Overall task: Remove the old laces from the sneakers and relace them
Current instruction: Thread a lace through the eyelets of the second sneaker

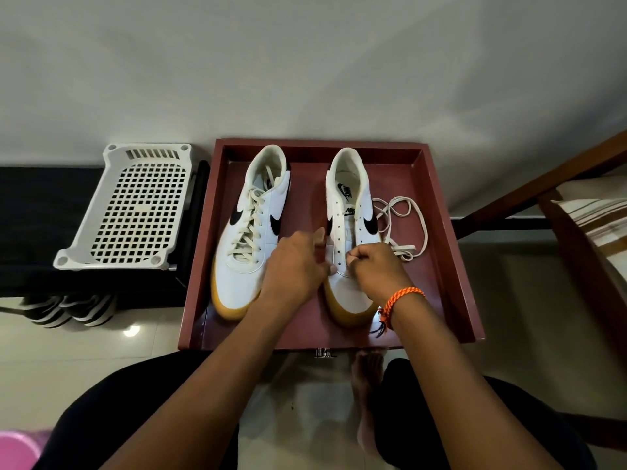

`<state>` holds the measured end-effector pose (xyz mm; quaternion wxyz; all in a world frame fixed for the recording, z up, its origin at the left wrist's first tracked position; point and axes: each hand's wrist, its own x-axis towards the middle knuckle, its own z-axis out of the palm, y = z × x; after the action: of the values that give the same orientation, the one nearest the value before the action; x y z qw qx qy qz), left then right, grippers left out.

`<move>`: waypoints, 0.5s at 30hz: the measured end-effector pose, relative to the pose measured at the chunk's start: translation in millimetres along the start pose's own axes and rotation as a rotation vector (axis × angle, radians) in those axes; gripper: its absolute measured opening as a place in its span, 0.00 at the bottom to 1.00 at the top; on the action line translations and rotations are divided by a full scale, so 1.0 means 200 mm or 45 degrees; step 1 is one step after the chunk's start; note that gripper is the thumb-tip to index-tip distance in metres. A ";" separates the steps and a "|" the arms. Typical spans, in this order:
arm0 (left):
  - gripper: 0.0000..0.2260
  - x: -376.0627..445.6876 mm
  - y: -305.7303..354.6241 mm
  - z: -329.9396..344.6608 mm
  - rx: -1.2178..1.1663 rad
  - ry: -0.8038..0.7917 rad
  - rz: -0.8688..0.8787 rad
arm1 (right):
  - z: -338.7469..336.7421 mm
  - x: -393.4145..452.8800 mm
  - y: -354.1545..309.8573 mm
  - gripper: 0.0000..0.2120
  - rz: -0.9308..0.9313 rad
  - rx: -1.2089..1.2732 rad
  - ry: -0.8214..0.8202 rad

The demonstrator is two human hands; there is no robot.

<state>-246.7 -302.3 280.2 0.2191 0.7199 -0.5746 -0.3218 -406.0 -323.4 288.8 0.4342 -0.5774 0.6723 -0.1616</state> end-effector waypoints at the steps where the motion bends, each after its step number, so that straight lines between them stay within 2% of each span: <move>1: 0.24 0.00 0.00 0.00 0.002 0.003 -0.003 | 0.00 0.00 0.00 0.19 0.043 0.071 -0.029; 4: 0.28 -0.01 0.00 0.01 -0.004 0.024 0.038 | -0.02 -0.01 0.00 0.18 0.175 0.262 -0.078; 8: 0.27 -0.03 0.01 0.01 0.000 0.028 0.058 | -0.04 -0.03 0.00 0.14 0.256 0.409 -0.107; 13: 0.23 -0.03 0.01 -0.02 -0.068 0.092 -0.022 | -0.04 -0.04 0.00 0.09 0.076 0.349 0.045; 15: 0.20 -0.03 0.00 -0.02 -0.033 0.107 -0.036 | -0.05 -0.04 0.01 0.07 0.013 0.276 0.019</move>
<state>-244.6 -297.0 285.3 0.2479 0.7380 -0.5503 -0.3016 -414.8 -318.8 295.7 0.4898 -0.5223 0.6571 -0.2354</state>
